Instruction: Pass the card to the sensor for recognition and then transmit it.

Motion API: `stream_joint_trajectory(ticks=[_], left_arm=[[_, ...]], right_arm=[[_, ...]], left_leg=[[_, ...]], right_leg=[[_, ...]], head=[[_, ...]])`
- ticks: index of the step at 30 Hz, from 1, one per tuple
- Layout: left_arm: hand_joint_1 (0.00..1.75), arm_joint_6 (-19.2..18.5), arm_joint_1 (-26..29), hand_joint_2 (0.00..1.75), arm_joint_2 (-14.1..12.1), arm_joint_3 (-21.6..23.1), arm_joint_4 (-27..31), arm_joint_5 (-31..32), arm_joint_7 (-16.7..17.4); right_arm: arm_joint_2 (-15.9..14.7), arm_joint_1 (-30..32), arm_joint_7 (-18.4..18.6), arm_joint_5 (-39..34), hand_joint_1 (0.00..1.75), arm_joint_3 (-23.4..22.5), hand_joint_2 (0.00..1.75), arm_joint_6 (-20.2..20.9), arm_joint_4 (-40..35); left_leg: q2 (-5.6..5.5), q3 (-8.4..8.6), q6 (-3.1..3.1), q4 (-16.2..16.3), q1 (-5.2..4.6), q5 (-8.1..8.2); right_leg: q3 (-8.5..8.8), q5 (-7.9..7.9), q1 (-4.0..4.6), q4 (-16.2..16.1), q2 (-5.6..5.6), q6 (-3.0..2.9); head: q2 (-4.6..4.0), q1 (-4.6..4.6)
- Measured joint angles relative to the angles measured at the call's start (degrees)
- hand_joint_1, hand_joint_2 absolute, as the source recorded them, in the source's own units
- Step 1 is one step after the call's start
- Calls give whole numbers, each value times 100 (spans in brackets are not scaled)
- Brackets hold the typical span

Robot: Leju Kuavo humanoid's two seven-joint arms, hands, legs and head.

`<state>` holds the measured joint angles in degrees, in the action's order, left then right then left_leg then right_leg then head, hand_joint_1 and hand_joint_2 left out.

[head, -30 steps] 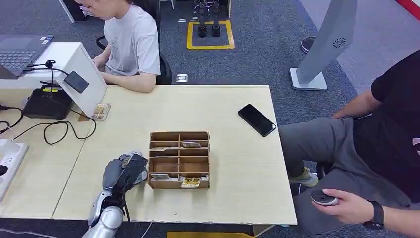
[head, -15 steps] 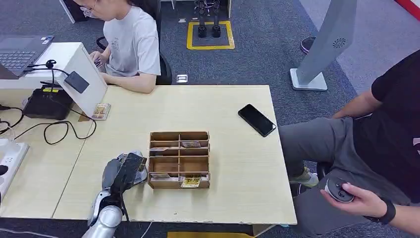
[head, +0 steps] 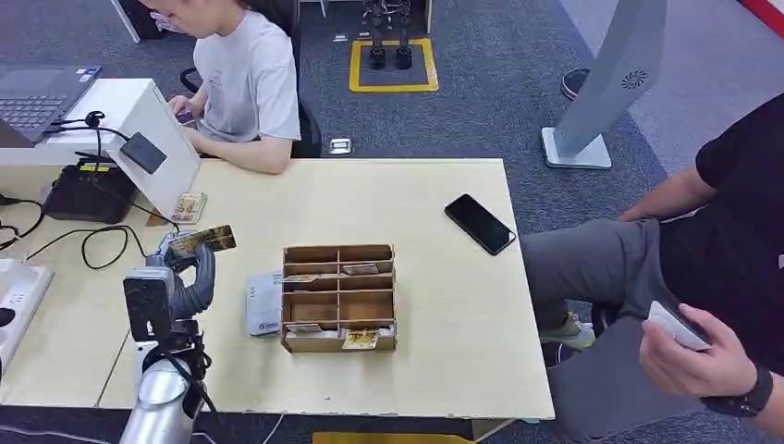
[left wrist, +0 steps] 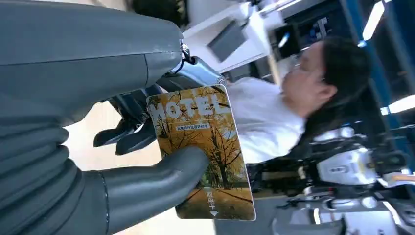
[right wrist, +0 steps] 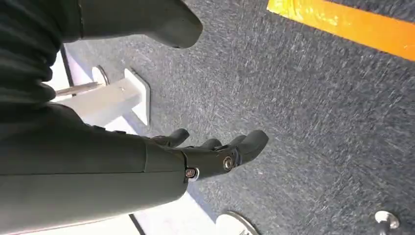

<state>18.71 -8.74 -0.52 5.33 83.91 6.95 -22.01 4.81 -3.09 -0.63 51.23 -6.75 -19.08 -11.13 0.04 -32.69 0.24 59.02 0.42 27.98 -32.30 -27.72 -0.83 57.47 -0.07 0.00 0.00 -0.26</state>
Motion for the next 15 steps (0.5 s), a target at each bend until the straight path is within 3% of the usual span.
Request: stream_joint_trajectory(ticks=[7,9,12,14,15], left_arm=[[175,599,-383,175,-252,-98,89,940,-61],[175,1013,-463,175,-315,-98,67,1610,-70],[175,1776,-608,175,-444,-98,-96,3127,72],[175,1994,-697,175,-536,-98,-228,3899,173],[175,2052,-759,175,-588,-114,-341,4607,208]], right_arm=[[0,-88,17,134,0,4,175,105,-20],[4,-119,37,175,0,9,175,140,-28],[15,-170,72,256,0,20,175,293,-53],[22,-203,92,293,0,28,175,328,-55],[22,-224,107,328,0,37,175,365,-63]], left_leg=[[1,1,-7,0,5,-5],[1,1,-7,0,5,-5],[1,1,-7,0,5,-5],[1,1,-7,0,5,-5],[1,1,-7,0,5,-5]], right_leg=[[-1,4,5,2,1,-5],[-1,4,5,2,2,-5],[-1,4,4,2,2,-5],[-1,4,5,2,2,-5],[-1,4,5,2,2,-5]], head=[[0,0],[0,0],[0,-2],[0,-2],[0,-2]])
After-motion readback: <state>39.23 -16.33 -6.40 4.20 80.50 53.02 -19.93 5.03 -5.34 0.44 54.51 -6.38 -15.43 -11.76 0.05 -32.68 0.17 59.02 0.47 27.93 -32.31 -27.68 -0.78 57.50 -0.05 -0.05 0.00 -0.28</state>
